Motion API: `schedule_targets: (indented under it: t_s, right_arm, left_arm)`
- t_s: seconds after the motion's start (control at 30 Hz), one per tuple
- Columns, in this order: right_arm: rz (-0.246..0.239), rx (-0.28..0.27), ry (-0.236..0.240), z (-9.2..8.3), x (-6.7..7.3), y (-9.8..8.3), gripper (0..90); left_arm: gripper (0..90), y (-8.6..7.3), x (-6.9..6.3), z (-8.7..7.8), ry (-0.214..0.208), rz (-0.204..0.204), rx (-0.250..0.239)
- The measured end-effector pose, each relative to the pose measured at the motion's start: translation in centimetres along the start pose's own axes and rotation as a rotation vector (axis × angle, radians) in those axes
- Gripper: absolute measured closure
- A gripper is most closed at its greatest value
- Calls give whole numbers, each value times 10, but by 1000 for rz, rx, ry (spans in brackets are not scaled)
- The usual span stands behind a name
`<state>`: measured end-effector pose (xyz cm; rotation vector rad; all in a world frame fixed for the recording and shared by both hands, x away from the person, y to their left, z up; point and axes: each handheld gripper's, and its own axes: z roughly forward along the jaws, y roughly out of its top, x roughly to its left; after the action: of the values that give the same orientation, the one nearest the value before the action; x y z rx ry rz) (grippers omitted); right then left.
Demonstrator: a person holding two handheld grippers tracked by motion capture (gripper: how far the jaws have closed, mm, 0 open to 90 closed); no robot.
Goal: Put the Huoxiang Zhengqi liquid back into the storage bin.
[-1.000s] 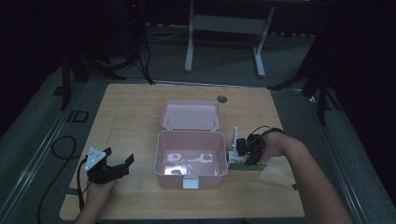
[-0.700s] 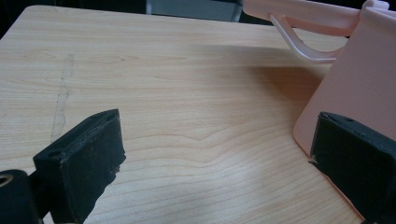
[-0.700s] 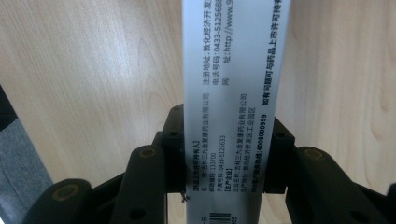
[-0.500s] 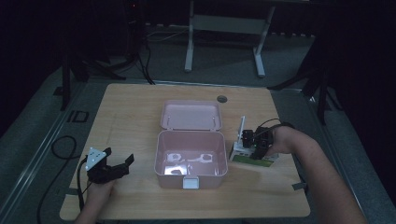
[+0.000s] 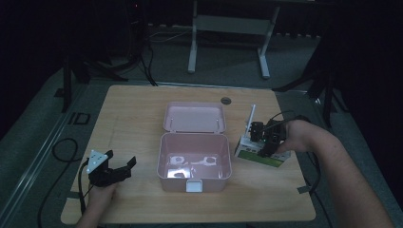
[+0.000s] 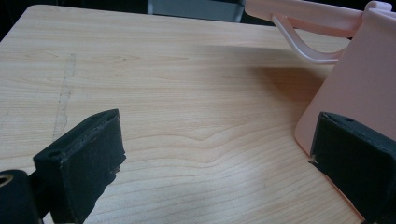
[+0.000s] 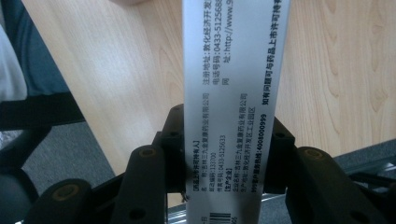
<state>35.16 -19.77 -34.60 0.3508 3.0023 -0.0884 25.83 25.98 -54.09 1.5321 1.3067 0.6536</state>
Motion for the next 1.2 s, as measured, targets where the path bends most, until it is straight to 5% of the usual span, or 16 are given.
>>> schedule_targets:
  t_s: [0.47,0.7,1.2]
  right_arm:
    - [-11,-9,-22,-37,23,11,616]
    - [-82,-22,-27,-56,43,31,616]
    - [-176,-46,-21,-59,61,76,616]
  left_arm:
    - [31,0,0,0,-1,1,1]
    - [31,0,0,0,-3,0,-1]
    - [31,0,0,0,-6,-1,0]
